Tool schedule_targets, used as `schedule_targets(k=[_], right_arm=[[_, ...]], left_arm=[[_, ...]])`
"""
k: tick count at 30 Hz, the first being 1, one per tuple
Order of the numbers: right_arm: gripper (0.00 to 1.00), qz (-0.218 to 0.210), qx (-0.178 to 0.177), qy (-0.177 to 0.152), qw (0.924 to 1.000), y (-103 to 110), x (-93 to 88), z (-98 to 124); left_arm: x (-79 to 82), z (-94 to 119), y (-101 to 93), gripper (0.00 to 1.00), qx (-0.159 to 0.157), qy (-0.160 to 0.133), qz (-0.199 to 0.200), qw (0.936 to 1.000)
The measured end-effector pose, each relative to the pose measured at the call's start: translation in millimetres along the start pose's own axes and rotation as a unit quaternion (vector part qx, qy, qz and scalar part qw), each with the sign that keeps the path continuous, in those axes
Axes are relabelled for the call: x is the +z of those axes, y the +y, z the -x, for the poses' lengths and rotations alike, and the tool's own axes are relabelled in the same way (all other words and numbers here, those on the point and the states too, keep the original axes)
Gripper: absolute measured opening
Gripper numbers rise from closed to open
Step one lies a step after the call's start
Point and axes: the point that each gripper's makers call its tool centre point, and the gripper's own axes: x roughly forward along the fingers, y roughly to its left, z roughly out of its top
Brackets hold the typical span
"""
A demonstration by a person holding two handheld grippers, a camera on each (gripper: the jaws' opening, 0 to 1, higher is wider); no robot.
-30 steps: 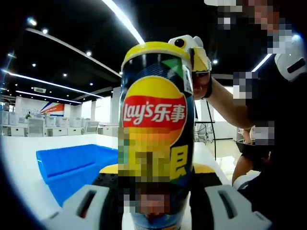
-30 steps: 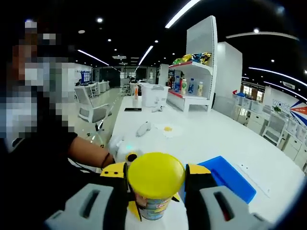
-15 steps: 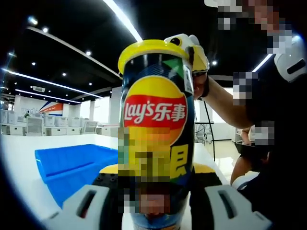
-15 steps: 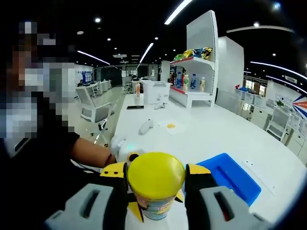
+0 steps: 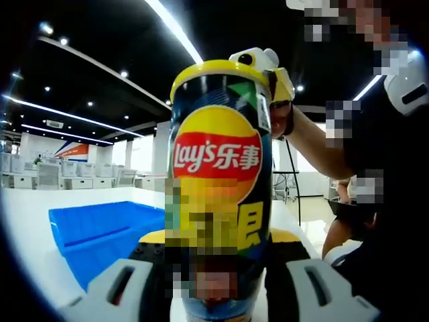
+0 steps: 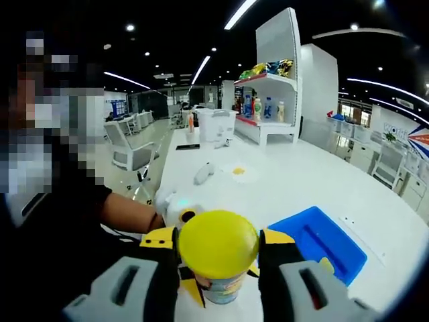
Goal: Open the lid of the chip container on the table, take out the chips, place them into the box in front of the container, and close the lid
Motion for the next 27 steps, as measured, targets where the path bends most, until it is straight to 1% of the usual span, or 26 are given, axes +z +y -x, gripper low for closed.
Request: schedule_targets(k=[3, 5, 7, 8, 9, 11, 12, 14, 15, 18, 20, 22, 24, 27], right_arm=[[0.47, 0.018, -0.001, -0.005, 0.9998, 1, -0.3, 0], [0.47, 0.022, -0.003, -0.008, 0.9997, 1, 0.3, 1], [0.46, 0.024, -0.005, -0.018, 0.9995, 1, 4.5, 4], [0.46, 0.019, -0.004, -0.033, 0.9993, 1, 10.3, 6], [0.46, 0.017, -0.005, -0.037, 0.9992, 1, 12.1, 7], [0.46, 0.022, -0.024, -0.063, 0.9975, -6, 24.0, 11], [0.44, 0.028, -0.035, -0.087, 0.9952, -8, 32.6, 12], [0.36, 0.029, -0.037, -0.122, 0.9914, -5, 42.4, 13], [0.31, 0.029, -0.036, -0.125, 0.991, -4, 42.2, 12], [0.31, 0.036, -0.026, -0.142, 0.9889, 4, 40.0, 5], [0.29, 0.035, -0.025, -0.151, 0.9876, 5, 39.3, 2], [0.23, 0.041, -0.033, -0.16, 0.9857, 4, 38.6, 0], [0.18, 0.047, -0.038, -0.164, 0.9847, 3, 36.1, -3], [0.17, 0.043, -0.038, -0.166, 0.9845, 0, 32.0, -8]], left_arm=[[0.0, 0, 0.3, 0.53, 0.001, 0.001, 0.0, 1.0], [-0.1, 0, 0.4, 0.53, 0.001, 0.001, 0.0, 1.0], [-0.2, 0, 0.5, 0.53, 0.001, 0.001, 0.0, 1.0], [-0.3, 0, 0.5, 0.53, 0.001, 0.001, 0.0, 1.0], [-0.4, 0, 0.5, 0.53, 0.001, 0.001, 0.0, 1.0], [-0.4, 0, 0.5, 0.53, 0.001, 0.002, 0.0, 1.0], [-0.4, 0, 0.5, 0.53, 0.0, 0.001, 0.0, 1.0], [-0.4, 0, 0.5, 0.53, 0.0, 0.001, 0.0, 1.0], [-0.3, 0, 0.5, 0.53, 0.0, 0.0, 0.0, 1.0], [-0.4, 0, 0.4, 0.53, 0.0, 0.001, 0.0, 1.0], [-0.4, 0, 0.3, 0.53, -0.001, 0.001, 0.0, 1.0], [-0.4, 0, 0.2, 0.53, -0.001, 0.002, 0.0, 1.0], [-0.3, 0, 0.1, 0.53, -0.002, 0.002, 0.001, 1.0], [-0.2, 0, 0.0, 0.53, -0.002, 0.002, 0.001, 1.0]])
